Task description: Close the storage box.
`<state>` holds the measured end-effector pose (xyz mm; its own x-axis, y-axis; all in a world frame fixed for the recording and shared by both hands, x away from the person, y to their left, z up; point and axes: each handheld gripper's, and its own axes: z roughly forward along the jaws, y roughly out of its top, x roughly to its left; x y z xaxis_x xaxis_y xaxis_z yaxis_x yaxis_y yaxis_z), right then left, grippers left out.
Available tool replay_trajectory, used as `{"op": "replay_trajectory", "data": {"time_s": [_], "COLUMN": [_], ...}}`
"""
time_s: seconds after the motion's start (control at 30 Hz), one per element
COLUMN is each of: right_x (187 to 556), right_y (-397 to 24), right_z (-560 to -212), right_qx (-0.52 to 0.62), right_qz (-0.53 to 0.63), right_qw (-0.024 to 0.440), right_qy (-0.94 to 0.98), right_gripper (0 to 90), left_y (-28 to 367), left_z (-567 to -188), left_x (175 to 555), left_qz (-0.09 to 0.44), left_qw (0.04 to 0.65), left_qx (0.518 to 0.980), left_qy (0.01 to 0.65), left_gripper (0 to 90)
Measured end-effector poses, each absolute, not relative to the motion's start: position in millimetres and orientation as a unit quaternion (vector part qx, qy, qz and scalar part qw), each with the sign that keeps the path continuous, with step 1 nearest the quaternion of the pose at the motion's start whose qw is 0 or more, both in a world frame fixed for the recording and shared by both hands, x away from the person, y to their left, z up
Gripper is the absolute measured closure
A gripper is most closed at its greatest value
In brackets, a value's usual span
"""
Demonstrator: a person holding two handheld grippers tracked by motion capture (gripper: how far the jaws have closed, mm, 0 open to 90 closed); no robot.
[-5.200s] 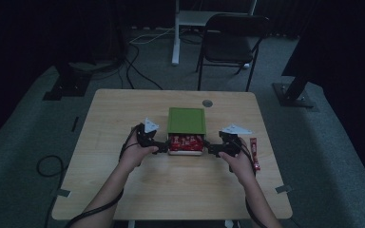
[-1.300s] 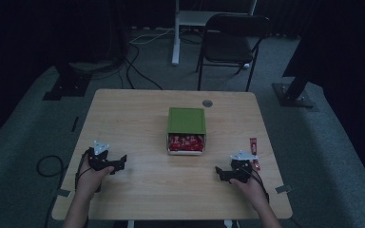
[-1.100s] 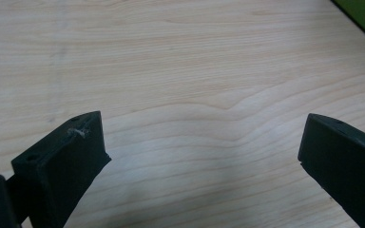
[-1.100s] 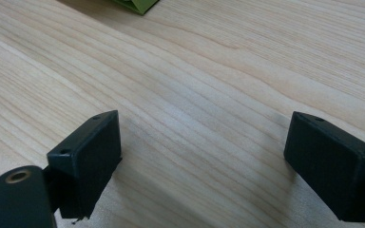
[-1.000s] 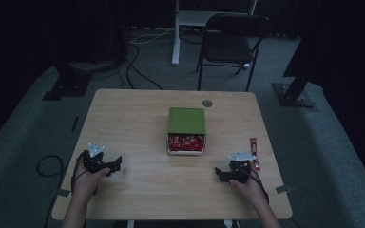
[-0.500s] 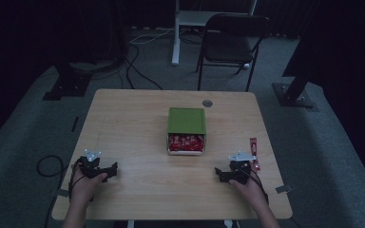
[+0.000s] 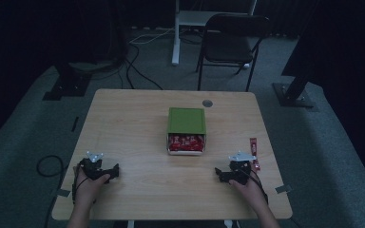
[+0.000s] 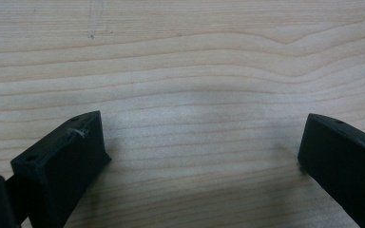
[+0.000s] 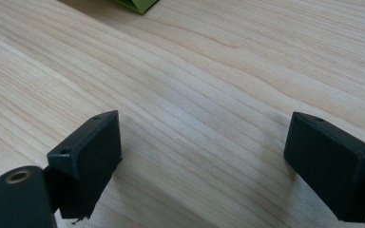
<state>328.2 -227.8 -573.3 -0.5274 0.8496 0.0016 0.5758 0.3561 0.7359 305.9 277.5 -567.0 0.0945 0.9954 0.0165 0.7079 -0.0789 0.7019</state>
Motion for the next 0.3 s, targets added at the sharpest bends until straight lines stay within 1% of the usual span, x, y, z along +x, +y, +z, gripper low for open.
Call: {"op": "replay_trajectory", "data": {"time_s": [0.3], "right_x": [328.2], "right_y": [-227.8], "right_z": [-573.3], "right_qx": [0.445], "right_qz": [0.351], "right_qw": [0.195], "right_qy": [0.8], "right_gripper": [11.6], "left_y": [277.4], "left_z": [-567.1], "left_x": [306.0], "left_qz": [0.261], "left_qw": [0.275], "left_qx": [0.686], "left_qy": [0.621], "left_gripper": [2.5]}}
